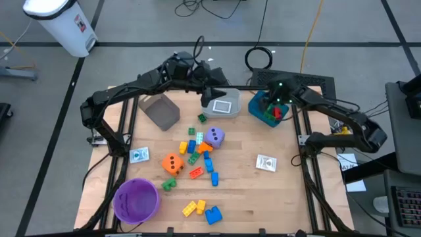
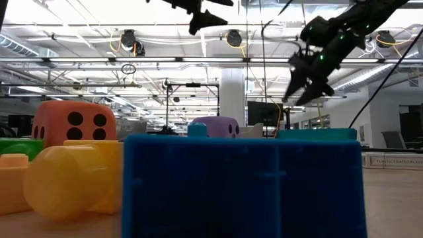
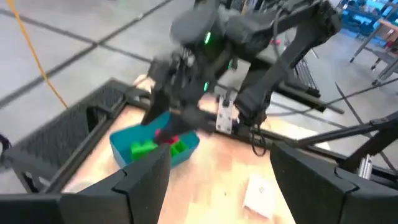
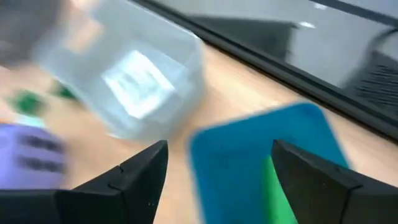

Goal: Pick & Place Toys
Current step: Put the dark green game piece into the blue bin

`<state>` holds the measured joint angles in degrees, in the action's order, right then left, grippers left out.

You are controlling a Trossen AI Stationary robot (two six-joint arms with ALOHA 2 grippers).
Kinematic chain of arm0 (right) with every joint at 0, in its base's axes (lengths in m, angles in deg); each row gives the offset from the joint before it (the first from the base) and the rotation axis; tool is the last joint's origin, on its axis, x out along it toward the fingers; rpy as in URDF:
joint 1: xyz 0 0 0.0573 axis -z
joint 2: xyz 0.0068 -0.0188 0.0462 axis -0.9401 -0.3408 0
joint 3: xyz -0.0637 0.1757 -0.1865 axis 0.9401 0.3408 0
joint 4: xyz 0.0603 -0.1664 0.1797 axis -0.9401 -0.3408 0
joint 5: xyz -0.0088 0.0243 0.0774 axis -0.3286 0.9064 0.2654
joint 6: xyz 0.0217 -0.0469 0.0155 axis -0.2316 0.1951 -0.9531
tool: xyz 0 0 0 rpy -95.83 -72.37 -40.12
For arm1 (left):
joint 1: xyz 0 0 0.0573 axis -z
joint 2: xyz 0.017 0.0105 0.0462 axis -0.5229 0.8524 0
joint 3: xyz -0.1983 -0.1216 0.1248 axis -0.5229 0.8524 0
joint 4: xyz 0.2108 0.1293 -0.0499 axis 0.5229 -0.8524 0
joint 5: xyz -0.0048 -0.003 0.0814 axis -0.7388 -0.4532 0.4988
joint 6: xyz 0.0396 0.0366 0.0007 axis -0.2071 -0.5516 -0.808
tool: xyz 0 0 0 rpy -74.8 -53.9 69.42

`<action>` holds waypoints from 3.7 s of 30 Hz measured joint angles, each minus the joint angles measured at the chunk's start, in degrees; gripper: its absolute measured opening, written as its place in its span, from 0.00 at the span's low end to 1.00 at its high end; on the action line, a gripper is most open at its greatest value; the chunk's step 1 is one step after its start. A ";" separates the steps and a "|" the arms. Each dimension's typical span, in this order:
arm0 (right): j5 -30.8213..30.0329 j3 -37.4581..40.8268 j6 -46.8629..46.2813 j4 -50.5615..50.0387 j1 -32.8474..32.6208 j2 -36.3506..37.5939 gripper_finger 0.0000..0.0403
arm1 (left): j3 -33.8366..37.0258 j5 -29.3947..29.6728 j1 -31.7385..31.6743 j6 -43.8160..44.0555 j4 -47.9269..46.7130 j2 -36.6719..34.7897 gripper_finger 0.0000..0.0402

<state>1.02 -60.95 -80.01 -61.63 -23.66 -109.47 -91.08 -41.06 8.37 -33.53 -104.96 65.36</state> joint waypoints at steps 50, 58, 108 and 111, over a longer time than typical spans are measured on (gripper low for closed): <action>12.59 3.12 -5.02 14.12 -12.02 -0.97 0.69 | 27.54 22.92 1.64 -3.96 -5.32 9.78 0.70; 12.59 3.13 -5.02 14.18 -12.02 -0.97 0.69 | 27.54 23.28 1.64 -3.46 -4.01 12.35 0.77; 12.42 3.13 -5.44 14.14 -12.00 -0.97 0.69 | 27.30 22.67 0.24 0.28 2.35 18.97 0.63; 12.42 3.13 -5.44 14.14 -12.00 -0.97 0.69 | 27.32 22.43 0.24 0.40 1.89 18.98 0.57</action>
<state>13.43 -57.82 -85.45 -47.49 -35.66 -110.44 -63.76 -18.63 8.61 -33.13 -103.07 84.34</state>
